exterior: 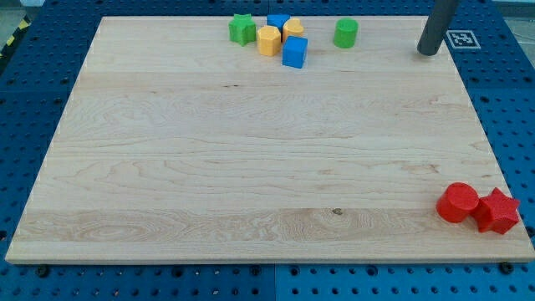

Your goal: Push the yellow hexagon to the right center of the board

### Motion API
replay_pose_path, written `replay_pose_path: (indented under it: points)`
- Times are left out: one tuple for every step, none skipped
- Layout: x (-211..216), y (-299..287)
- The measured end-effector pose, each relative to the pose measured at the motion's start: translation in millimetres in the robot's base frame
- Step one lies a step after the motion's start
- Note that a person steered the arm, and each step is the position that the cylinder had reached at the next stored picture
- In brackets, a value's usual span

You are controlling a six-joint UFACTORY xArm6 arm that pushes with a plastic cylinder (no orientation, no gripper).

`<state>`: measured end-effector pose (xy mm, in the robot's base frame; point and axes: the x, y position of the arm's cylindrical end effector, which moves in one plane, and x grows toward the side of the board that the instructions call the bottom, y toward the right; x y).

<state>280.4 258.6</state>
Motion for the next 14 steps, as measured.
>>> replay_pose_path:
  points:
    - [-57, -6]
    - [-89, -58]
    - [-88, -127]
    - [-78, -146]
    - [-46, -153]
    - [-15, -201]
    - [-12, -223]
    - [-22, -194]
    - [-39, -171]
    - [-61, -192]
    - [-78, -233]
    - [-75, -294]
    - [-43, -293]
    - [-33, -283]
